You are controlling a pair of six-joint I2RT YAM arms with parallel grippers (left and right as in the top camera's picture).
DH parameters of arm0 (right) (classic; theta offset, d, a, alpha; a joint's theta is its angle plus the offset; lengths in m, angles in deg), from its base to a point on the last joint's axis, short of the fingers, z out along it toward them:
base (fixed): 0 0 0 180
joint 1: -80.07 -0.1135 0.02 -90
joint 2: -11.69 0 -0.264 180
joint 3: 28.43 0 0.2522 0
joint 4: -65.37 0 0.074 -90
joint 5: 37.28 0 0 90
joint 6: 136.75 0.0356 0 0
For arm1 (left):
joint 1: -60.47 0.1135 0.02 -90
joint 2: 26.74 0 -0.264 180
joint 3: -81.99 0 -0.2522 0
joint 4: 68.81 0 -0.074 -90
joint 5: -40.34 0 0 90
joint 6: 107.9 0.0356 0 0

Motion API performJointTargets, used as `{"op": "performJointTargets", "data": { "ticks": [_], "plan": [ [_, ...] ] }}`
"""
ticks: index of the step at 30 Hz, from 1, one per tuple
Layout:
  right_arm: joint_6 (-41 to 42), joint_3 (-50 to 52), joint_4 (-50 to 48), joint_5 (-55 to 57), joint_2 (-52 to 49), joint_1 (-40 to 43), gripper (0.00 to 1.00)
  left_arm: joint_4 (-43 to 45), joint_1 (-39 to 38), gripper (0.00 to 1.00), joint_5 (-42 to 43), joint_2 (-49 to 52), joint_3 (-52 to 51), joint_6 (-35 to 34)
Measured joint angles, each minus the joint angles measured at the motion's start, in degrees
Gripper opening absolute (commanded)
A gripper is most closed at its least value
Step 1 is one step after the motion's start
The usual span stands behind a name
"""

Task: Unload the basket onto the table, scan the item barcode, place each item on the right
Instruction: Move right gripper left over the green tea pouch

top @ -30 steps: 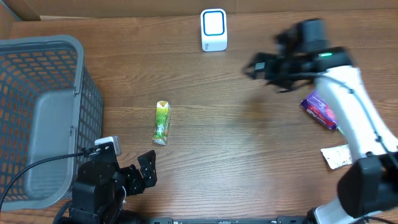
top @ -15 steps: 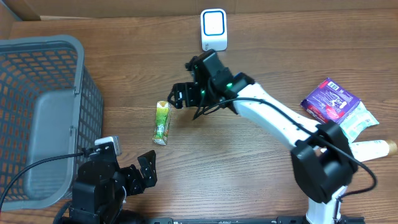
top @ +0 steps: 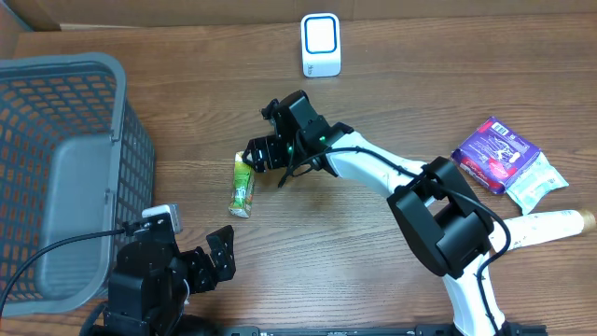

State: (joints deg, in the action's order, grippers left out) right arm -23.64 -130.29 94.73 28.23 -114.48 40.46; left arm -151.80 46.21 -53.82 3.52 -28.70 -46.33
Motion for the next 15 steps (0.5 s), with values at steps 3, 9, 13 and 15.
{"op": "performJointTargets", "data": {
  "ticks": [3,9,13,15],
  "plan": [
    [1.2,0.0,-0.5,-1.1,0.0,-0.9,0.86,0.0,0.0,1.0,0.0,0.0,0.0,0.0],
    [6.0,0.0,-0.5,-0.5,0.0,-2.8,0.74,0.0,0.0,1.0,0.0,0.0,0.0,0.0],
    [9.1,0.0,-0.5,2.0,-0.9,-4.0,0.58,0.0,0.0,1.0,0.0,0.0,0.0,0.0],
    [10.1,0.0,-0.8,2.5,-1.9,-4.2,0.44,0.0,0.0,1.0,0.0,0.0,0.0,0.0]
  ]
}}
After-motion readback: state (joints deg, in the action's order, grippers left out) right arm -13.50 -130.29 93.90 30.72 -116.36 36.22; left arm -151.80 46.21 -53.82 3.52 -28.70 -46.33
